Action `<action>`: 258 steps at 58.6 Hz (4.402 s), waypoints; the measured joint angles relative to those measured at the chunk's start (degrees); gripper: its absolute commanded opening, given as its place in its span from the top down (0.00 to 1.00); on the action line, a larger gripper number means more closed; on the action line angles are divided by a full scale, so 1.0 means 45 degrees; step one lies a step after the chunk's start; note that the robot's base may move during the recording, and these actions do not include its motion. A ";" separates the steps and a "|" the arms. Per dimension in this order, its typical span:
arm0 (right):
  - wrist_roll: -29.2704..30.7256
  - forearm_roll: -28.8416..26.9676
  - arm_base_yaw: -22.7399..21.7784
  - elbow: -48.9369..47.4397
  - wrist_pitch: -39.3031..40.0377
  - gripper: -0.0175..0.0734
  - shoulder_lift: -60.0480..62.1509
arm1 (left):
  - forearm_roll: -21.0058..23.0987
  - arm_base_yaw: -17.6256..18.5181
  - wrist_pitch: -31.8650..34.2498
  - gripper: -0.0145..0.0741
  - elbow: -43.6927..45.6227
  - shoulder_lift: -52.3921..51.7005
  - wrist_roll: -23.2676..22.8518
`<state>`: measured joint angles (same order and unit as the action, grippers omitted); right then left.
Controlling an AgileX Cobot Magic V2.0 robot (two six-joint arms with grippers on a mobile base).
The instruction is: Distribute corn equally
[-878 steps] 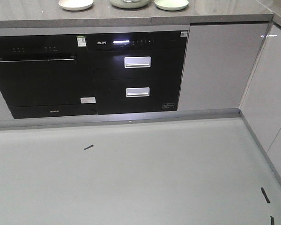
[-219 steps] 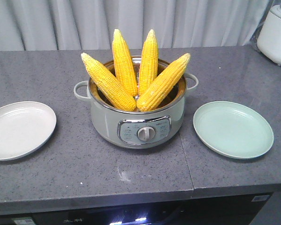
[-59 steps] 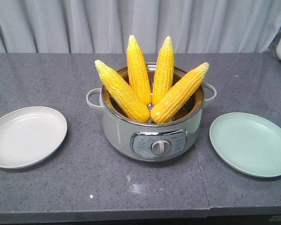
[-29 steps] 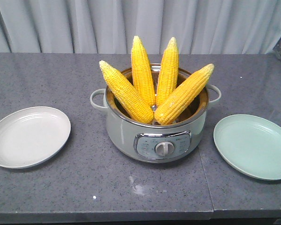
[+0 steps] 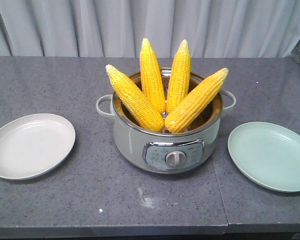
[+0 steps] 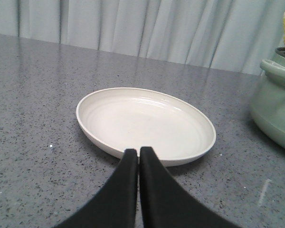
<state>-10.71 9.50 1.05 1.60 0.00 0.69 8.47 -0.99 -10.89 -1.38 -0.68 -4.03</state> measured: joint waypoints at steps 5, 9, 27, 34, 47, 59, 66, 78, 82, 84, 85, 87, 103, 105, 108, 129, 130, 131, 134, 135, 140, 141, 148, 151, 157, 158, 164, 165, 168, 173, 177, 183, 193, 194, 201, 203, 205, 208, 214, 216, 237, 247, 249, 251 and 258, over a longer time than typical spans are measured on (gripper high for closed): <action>0.0000 0.0000 0.0000 0.0000 0.0000 0.81 0.0000 | 0.0000 0.0000 0.0000 0.84 0.0000 0.0000 0.0000; 0.0000 0.0000 0.0000 0.0000 0.0000 0.81 0.0000 | 0.0000 0.0000 0.0000 0.84 0.0000 0.0000 0.0000; 0.0000 0.0000 0.0000 0.0000 0.0000 0.81 0.0000 | 0.0000 0.0000 0.0000 0.84 0.0000 0.0000 0.0000; 0.0000 0.0000 0.0000 0.0000 0.0000 0.81 0.0000 | 0.0000 0.0000 0.0000 0.84 0.0000 0.0000 0.0000; 0.0000 0.0000 0.0000 0.0000 0.0000 0.81 0.0000 | 0.0000 0.0000 0.0000 0.84 0.0000 0.0000 0.0000; 0.0000 0.0000 0.0000 0.0000 0.0000 0.81 0.0000 | 0.0000 0.0000 0.0000 0.84 0.0000 0.0000 0.0000; 0.0000 0.0000 0.0000 0.0000 0.0000 0.81 0.0000 | 0.0000 0.0000 0.0139 0.84 0.0000 0.0000 0.0000; -0.0609 -0.0398 0.0000 0.0000 0.0301 0.81 0.0000 | 0.0816 0.0000 0.0866 0.84 0.0000 0.0000 -0.1207; -0.1176 -0.0908 0.0000 0.0000 0.0567 0.81 0.0000 | 0.1193 0.0000 0.1168 0.84 0.0000 0.0000 -0.1891; -0.1398 -0.1096 0.0000 0.0000 0.0699 0.81 0.0000 | 0.1305 0.0000 0.1366 0.84 0.0000 0.0000 -0.2224; -0.1479 -0.1167 0.0000 0.0000 0.0744 0.81 0.0000 | 0.1344 0.0000 0.1431 0.84 0.0000 0.0000 -0.2318; -0.1614 -0.1336 0.0000 0.0000 0.0848 0.81 0.0000 | 0.1394 0.0000 0.1602 0.84 0.0000 0.0000 -0.2495; -0.2613 -0.2365 0.0000 0.0000 0.1482 0.81 0.0000 | 0.1492 0.0000 0.2905 0.84 0.0000 0.0000 -0.2784; -0.2690 -0.2398 0.0000 0.0000 0.1563 0.81 0.0000 | 0.1492 0.0000 0.3071 0.84 0.0000 0.0000 -0.2859; -0.2789 -0.2407 0.0000 0.0000 0.1609 0.81 0.0000 | 0.1536 0.0000 0.3258 0.84 0.0000 0.0000 -0.3214; -0.3061 -0.2407 0.0000 0.0000 0.1609 0.81 0.0000 | 0.1824 0.0000 0.3842 0.84 0.0000 0.0000 -0.6443; -0.3142 -0.2407 0.0000 0.0000 0.1609 0.81 0.0000 | 0.1829 0.0000 0.3859 0.84 0.0000 0.0000 -0.6539; -0.3232 -0.2407 0.0000 0.0000 0.1598 0.81 0.0000 | 0.1829 0.0000 0.3860 0.84 0.0030 0.0000 -0.6630; -0.3426 -0.2407 0.0000 0.0000 0.1497 0.81 0.0000 | 0.1730 0.0000 0.3849 0.84 0.0204 0.0000 -0.6781; -0.3472 -0.2392 0.0000 -0.0028 0.1421 0.81 0.0000 | 0.1665 0.0000 0.3849 0.84 0.0272 0.0000 -0.6812; -0.3534 -0.2294 0.0000 -0.0911 0.0250 0.81 0.0000 | 0.0902 0.0000 0.3679 0.83 0.0896 0.0000 -0.6858; -0.3512 -0.2245 0.0000 -0.1250 0.0000 0.80 0.0000 | 0.0667 0.0000 0.3600 0.83 0.1089 0.0000 -0.6858; -0.2625 -0.1832 0.0000 -0.3567 -0.1535 0.75 -0.0336 | -0.0775 0.0000 0.2419 0.81 0.2580 0.0000 -0.6858; -0.1951 -0.1744 0.0000 -0.4476 -0.2105 0.70 -0.0822 | -0.1182 0.0000 0.1744 0.79 0.3220 0.0000 -0.6858; -0.0958 -0.1728 0.0000 -0.5862 -0.2806 0.55 -0.1820 | -0.1520 0.0000 0.0483 0.73 0.4166 0.0000 -0.6858; -0.0833 -0.1728 0.0000 -0.5977 -0.2848 0.52 -0.1945 | -0.1533 0.0000 0.0296 0.71 0.4302 0.0000 -0.6858; -0.0551 -0.1728 0.0000 -0.6624 -0.2997 0.32 -0.2879 | -0.1583 0.0000 -0.0573 0.61 0.4884 0.0000 -0.6451; -0.0536 -0.1728 0.0000 -0.6681 -0.2997 0.30 -0.2976 | -0.1583 0.0000 -0.0728 0.59 0.4982 0.0000 -0.6270; -0.0507 -0.1728 0.0000 -0.6736 -0.2997 0.21 -0.3314 | -0.1559 0.0000 -0.1193 0.53 0.5232 0.0072 -0.5721; -0.0478 -0.1728 0.0000 -0.6736 -0.3090 0.13 -0.3728 | -0.1168 0.0000 -0.1888 0.45 0.5833 0.0517 -0.4731; -0.0466 -0.1728 0.0000 -0.6736 -0.3090 0.12 -0.3857 | -0.0743 0.0000 -0.2268 0.39 0.6190 0.0937 -0.4012; -0.0466 -0.1728 0.0000 -0.6736 -0.3090 0.13 -0.3858 | 0.0012 0.0000 -0.2679 0.34 0.6592 0.1649 -0.2890; -0.0466 -0.1728 0.0000 -0.6736 -0.3189 0.18 -0.3858 | 0.0917 0.0000 -0.2709 0.34 0.6695 0.2529 -0.2098; -0.0466 -0.1728 0.0000 -0.6736 -0.3218 0.19 -0.3858 | 0.0941 0.0000 -0.2709 0.34 0.6695 0.2605 -0.2086; -0.0466 -0.1728 0.0000 -0.6736 -0.3324 0.21 -0.3858 | 0.1058 0.0000 -0.2709 0.34 0.6695 0.2976 -0.1952; -0.0466 -0.1728 0.0000 -0.6736 -0.3320 0.22 -0.3858 | 0.1101 0.0000 -0.2720 0.34 0.6695 0.3069 -0.1849; -0.0466 -0.1728 0.0000 -0.6736 -0.3320 0.23 -0.3858 | 0.1197 0.0000 -0.2734 0.34 0.6695 0.3190 -0.1717; -0.0466 -0.1728 0.0000 -0.6802 -0.3354 0.24 -0.3967 | 0.1428 0.0000 -0.2800 0.34 0.6747 0.3377 -0.1542; -0.0247 -0.1728 0.0000 -0.7416 -0.3412 0.26 -0.4694 | 0.2049 0.0000 -0.2944 0.34 0.7162 0.4148 -0.0636; -0.0053 -0.1728 0.0000 -0.7683 -0.3421 0.27 -0.5032 | 0.2233 0.0000 -0.2989 0.34 0.7391 0.4446 -0.0215; 0.2380 -0.4005 0.0000 -1.0870 -0.3913 0.30 -1.0533 | 0.3294 0.0000 -0.3427 0.34 1.0650 0.8657 0.2941; 0.5613 -0.7606 0.0000 -1.3042 -0.6015 0.30 -1.3299 | 0.3373 0.0012 -0.3776 0.34 1.1446 1.0265 0.2992; 0.6390 -0.8441 0.0000 -1.3535 -0.6572 0.30 -1.3811 | 0.3423 0.0012 -0.3795 0.34 1.1531 1.0476 0.2992; 0.7301 -0.9206 0.0000 -1.4023 -0.7141 0.30 -1.4403 | 0.3471 0.0012 -0.3809 0.34 1.1601 1.0663 0.2992; 0.9438 -1.1072 0.0000 -1.5345 -0.8152 0.30 -1.5746 | 0.3528 0.0012 -0.3878 0.34 1.1686 1.1044 0.2992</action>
<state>31.76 -40.32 1.05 -67.46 -36.68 -70.16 24.34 -0.94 -28.34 51.20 49.02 9.43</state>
